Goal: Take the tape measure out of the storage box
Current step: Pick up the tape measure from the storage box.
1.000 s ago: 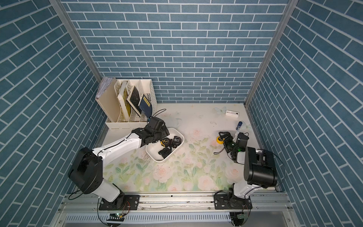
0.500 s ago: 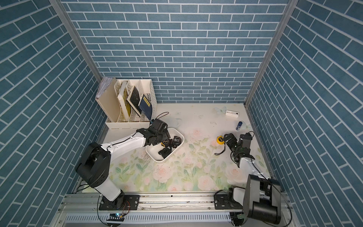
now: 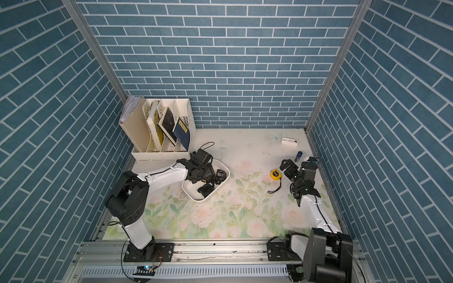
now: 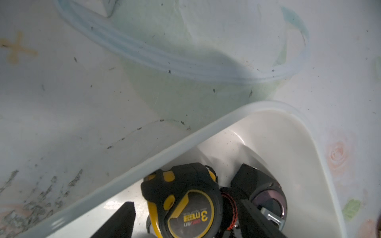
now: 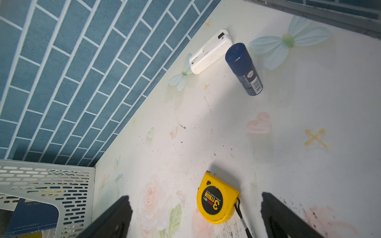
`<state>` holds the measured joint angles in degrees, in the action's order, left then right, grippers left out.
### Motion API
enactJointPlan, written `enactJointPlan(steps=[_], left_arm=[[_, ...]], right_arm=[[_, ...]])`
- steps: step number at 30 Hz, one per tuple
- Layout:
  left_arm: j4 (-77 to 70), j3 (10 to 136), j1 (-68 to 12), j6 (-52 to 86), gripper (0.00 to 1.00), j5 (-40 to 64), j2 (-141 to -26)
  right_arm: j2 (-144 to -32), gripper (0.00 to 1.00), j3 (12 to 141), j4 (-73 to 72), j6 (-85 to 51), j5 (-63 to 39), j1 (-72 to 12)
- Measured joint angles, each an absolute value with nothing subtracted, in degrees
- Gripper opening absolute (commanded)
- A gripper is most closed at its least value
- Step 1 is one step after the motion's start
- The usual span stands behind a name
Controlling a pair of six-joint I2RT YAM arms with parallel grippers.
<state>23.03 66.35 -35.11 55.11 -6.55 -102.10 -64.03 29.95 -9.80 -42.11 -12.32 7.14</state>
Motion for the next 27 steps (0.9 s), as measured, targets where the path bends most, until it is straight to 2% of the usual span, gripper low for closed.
enactJointPlan(steps=[17,18,19,21,23,27], left_arm=[[23.7,68.0,-35.4,56.0,0.84,-6.4,-107.7],[23.8,68.3,-35.4,56.0,0.81,-6.4,-107.9],[23.7,68.6,-35.4,56.0,0.73,-6.3,-107.9],[23.7,68.9,-35.4,55.8,0.55,-6.3,-108.1],[23.7,69.1,-35.4,56.1,0.32,-6.3,-108.2],[23.7,69.2,-35.4,56.2,0.08,-6.4,-108.2]], right_arm=[[-64.0,1.0,28.6,-10.3,-42.0,-12.5,7.1],[-64.0,1.0,28.5,-10.3,-42.0,-12.5,7.1],[-64.0,1.0,28.4,-10.4,-42.0,-12.5,7.1],[-64.0,1.0,28.0,-10.7,-42.0,-12.6,7.1],[-64.0,1.0,27.7,-10.8,-42.0,-12.7,7.1],[-64.0,1.0,27.1,-11.2,-42.0,-12.8,7.1]])
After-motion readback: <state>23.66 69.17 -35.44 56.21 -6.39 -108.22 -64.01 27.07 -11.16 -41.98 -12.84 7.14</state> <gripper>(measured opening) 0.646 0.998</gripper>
